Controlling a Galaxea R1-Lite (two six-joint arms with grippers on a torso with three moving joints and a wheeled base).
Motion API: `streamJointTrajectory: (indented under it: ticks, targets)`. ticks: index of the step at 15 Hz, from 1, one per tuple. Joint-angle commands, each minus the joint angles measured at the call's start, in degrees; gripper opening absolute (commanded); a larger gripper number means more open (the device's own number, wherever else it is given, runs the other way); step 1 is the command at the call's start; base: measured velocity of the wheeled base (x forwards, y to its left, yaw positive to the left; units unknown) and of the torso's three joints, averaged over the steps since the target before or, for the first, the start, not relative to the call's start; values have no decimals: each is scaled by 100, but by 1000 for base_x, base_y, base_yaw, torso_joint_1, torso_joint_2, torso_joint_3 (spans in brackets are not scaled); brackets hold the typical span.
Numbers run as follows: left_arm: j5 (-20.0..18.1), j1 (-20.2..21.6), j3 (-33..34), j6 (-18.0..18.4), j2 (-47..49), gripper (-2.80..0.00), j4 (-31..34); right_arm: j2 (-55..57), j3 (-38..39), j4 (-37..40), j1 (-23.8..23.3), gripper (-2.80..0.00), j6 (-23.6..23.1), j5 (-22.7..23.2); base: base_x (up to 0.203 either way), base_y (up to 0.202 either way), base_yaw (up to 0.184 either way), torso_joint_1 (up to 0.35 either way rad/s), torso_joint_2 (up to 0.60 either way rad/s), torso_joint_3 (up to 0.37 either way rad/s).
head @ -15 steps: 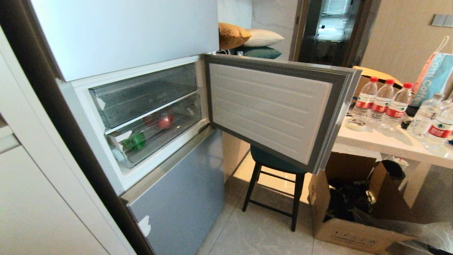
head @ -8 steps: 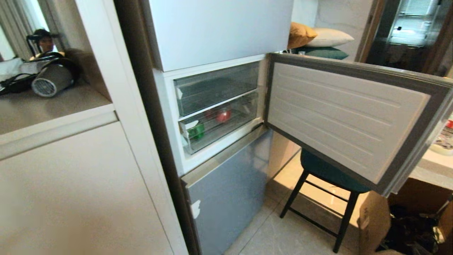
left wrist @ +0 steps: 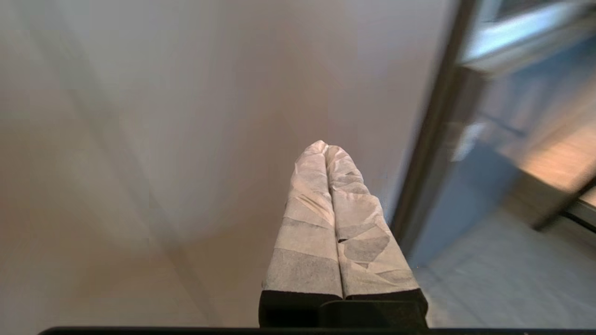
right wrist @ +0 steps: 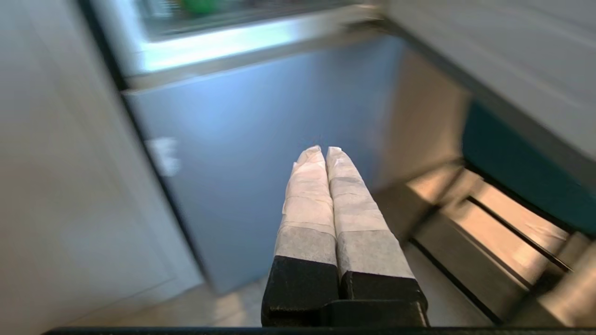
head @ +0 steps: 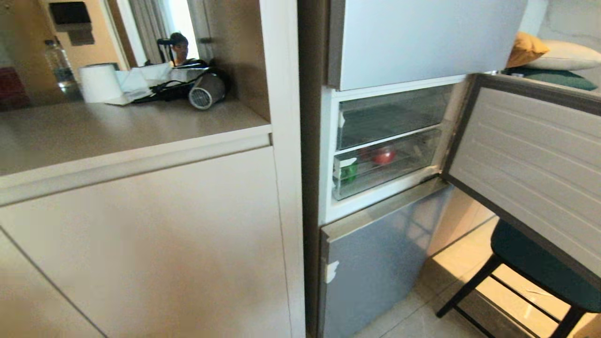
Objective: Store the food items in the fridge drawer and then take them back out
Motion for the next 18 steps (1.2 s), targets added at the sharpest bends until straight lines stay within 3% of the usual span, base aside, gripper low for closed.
streamJointTrajectory:
  ticks: [1, 10, 18]
  targets:
    - [1, 0, 0, 5, 3, -280, 0, 4, 1, 2, 2, -280, 3, 0, -1, -7, 179, 5, 0, 0]
    - [1, 0, 0, 3, 9, -280, 0, 4, 1, 2, 2, -280, -6, 0, 1, -6, 165, 4, 2, 3]
    - [1, 0, 0, 11, 0, -280, 0, 4, 1, 2, 2, -280, -85, 0, 0, 0, 9, 0, 0, 0]
